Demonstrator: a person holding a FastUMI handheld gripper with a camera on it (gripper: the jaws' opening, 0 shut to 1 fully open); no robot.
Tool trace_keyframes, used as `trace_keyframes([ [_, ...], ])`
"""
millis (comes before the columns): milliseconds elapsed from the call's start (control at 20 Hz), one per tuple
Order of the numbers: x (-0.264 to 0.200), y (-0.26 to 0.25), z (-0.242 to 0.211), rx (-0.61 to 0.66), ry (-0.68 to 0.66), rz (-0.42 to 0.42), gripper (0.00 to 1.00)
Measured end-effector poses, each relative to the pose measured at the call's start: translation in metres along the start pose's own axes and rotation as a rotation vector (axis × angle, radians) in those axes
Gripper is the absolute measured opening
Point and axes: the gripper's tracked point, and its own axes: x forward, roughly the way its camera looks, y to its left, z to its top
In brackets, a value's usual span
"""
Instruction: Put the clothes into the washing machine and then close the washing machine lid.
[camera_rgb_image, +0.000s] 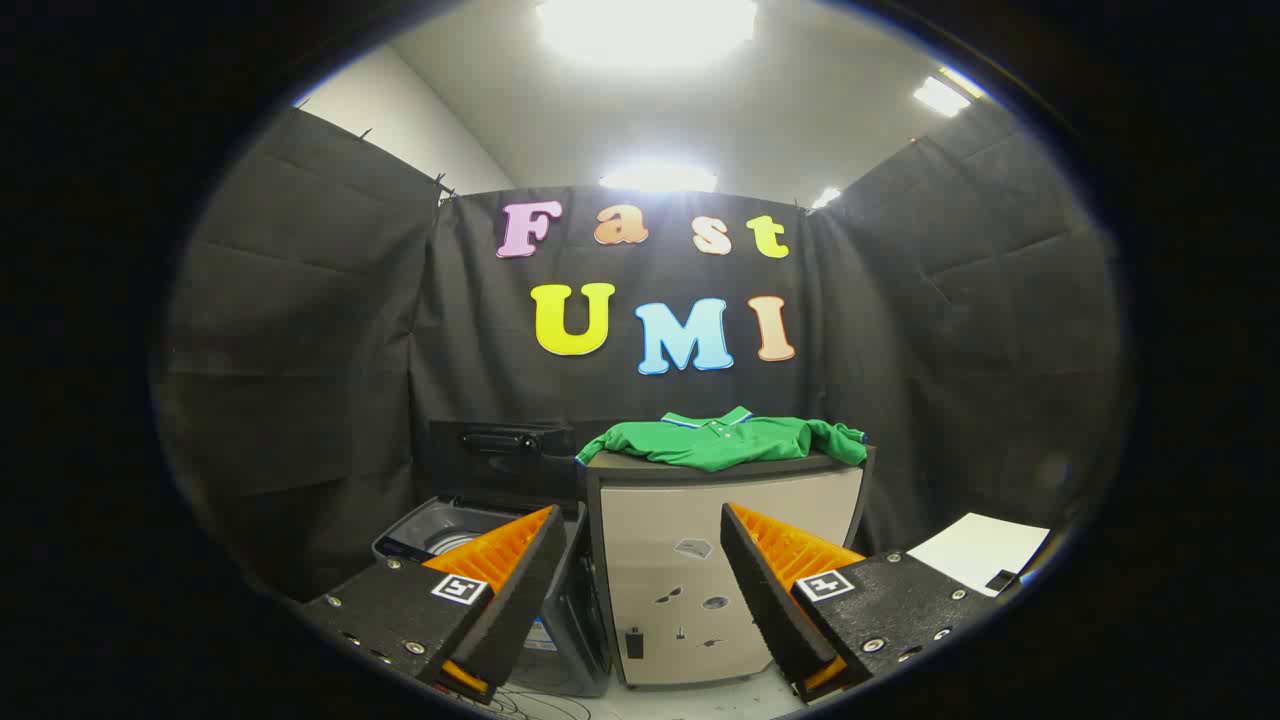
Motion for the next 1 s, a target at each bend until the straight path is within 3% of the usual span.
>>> trace_keyframes([
  [1000,-0.0012,-0.0090,0.0062,0.012,-0.002,-0.022,0.96],
])
